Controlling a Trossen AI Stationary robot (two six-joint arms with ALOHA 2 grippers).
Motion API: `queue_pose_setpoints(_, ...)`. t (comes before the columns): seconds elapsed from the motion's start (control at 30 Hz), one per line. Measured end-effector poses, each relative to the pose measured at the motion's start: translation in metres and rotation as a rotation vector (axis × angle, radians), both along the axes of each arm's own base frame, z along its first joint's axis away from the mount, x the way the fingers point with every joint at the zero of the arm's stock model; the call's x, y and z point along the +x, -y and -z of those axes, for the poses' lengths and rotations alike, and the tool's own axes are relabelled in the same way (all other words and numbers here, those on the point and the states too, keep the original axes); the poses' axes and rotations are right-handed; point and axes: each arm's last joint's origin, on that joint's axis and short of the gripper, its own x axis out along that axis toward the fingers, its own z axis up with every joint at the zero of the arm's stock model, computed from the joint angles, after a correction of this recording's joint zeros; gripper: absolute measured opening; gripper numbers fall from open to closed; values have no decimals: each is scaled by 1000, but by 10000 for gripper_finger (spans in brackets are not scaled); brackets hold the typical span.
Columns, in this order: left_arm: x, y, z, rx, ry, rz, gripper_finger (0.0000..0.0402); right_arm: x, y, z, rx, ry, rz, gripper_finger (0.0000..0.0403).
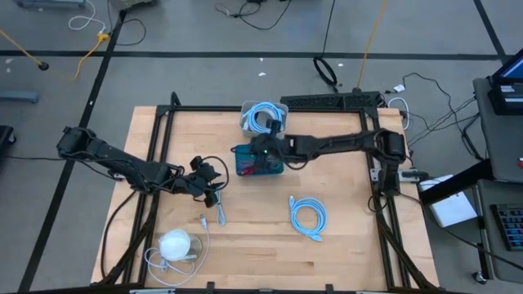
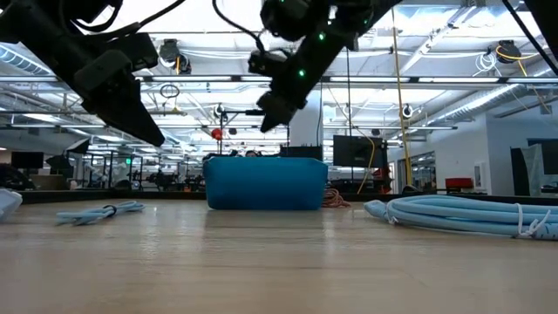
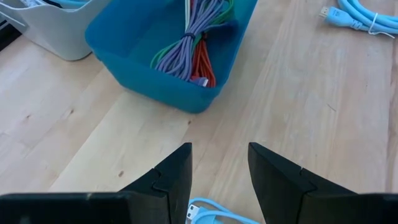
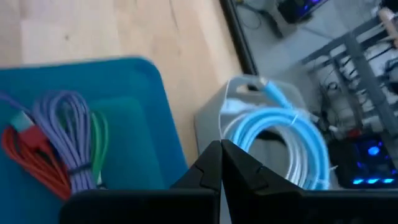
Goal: Pick & Place USB Port
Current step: Put the blue charger cable into the blue bin
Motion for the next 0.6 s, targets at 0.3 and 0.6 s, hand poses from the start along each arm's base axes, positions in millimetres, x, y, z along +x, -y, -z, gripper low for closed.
queue_pose_setpoints(0.3, 0, 0, 0, 0, -2, -1, 159, -17, 21, 32, 112, -58, 34, 0)
queue_pose_setpoints(0.6, 0, 0, 0, 0, -1, -1, 159, -23, 8, 42, 207, -135, -29, 0)
